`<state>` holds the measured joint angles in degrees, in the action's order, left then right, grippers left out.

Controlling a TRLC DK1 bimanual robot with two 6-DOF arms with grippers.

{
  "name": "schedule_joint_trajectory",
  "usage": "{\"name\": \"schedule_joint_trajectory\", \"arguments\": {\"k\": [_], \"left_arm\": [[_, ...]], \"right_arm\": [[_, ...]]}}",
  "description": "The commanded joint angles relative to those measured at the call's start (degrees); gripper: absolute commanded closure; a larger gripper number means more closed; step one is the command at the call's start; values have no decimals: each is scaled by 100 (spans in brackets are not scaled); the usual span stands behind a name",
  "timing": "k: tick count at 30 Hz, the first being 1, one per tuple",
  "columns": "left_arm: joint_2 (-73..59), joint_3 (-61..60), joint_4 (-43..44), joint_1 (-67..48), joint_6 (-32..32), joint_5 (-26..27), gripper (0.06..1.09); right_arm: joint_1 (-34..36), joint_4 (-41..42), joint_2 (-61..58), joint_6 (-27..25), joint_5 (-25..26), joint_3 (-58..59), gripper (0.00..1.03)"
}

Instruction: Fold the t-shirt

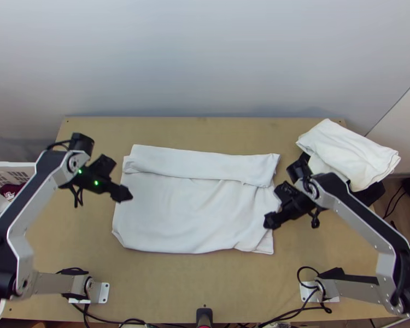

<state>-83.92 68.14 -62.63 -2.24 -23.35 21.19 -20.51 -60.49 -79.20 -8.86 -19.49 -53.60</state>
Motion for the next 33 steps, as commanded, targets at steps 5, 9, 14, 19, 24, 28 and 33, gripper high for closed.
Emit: {"name": "schedule_joint_trajectory", "arguments": {"k": [5, 9, 14, 19, 24, 28, 33], "left_arm": [[983, -1083, 23, -655, -433, -695, 11], [1053, -1286, 260, -620, -187, -766, 11], [1088, -1180, 392, -725, 393, -757, 11], [1167, -1145, 374, -1024, 622, -766, 11], [1370, -1259, 269, -1033, 683, -783, 11], [1624, -1514, 260, -1024, 727, -792, 11], [1950, -1716, 260, -1033, 850, -792, 11]], "right_arm": [[-744, -226, 414, 60, 6, 570, 5], [-744, -112, 370, 122, 15, 641, 5], [-445, -51, 379, 192, 15, 307, 5], [-366, -42, 282, 201, 15, 113, 5], [-383, -16, 335, 218, 6, 280, 5], [-383, -16, 519, 236, 6, 447, 5], [-392, -16, 748, 271, 6, 509, 5]]}}
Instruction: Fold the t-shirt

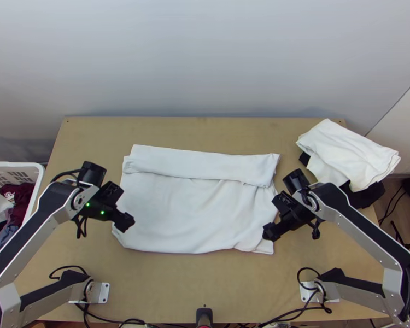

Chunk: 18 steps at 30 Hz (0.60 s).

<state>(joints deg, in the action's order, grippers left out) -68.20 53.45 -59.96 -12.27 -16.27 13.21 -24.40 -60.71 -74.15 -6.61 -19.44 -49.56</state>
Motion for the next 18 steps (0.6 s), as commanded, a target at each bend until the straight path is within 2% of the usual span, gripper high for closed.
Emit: {"name": "schedule_joint_trajectory", "arguments": {"k": [1, 11, 18], "left_arm": [[440, -274, -6, -30, 151, 6, 11], [949, -371, -305, -170, 159, -38, 11], [1169, -854, -288, -364, 203, -38, 11]], "right_arm": [[6, 6, 287, 64, 2, 113, 5], [-82, -108, 788, 116, 2, 280, 5], [-82, 33, 1087, 160, 2, 729, 5]]}}
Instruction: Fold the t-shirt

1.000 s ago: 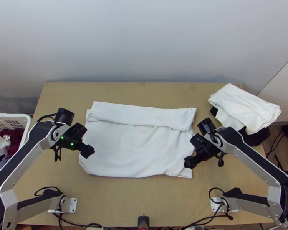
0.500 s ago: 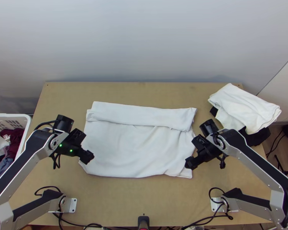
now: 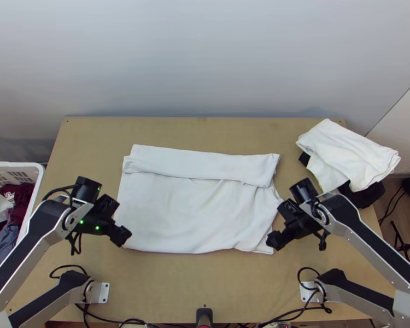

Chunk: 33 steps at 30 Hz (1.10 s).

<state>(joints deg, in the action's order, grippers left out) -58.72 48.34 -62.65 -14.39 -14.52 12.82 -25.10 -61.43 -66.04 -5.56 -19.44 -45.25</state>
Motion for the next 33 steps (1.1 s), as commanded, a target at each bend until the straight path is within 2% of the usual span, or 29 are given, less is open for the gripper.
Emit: {"name": "schedule_joint_trajectory", "arguments": {"k": [1, 14, 33], "left_arm": [[238, -386, -19, -187, 29, 1, 11], [405, -545, 16, -266, -253, -508, 11], [308, -1002, 544, -310, -376, -737, 11]], "right_arm": [[-21, 105, 294, 55, 2, 289, 5], [-566, 140, -243, 46, 11, 140, 5], [-557, 702, -814, 20, 301, 228, 5]]}}
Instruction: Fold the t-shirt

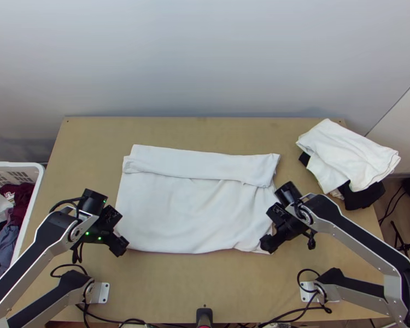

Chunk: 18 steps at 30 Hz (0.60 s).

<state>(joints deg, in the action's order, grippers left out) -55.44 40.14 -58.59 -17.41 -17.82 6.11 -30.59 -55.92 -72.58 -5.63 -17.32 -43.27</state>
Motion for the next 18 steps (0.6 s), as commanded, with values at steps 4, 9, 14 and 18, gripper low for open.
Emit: {"name": "schedule_joint_trajectory", "arguments": {"k": [4, 9, 14, 18], "left_arm": [[-19, -279, 243, 9, -54, -119, 11], [-2, -393, 357, 18, -72, -251, 11], [24, -525, 489, 45, -116, -312, 12], [7, -507, 506, 45, -134, -303, 29]], "right_arm": [[-26, 231, -266, 44, 97, 11, 7], [-35, 301, -345, 44, 115, 11, 8], [-26, 363, -380, 44, 185, 38, 10], [-26, 442, -406, 44, 238, 46, 10]]}}
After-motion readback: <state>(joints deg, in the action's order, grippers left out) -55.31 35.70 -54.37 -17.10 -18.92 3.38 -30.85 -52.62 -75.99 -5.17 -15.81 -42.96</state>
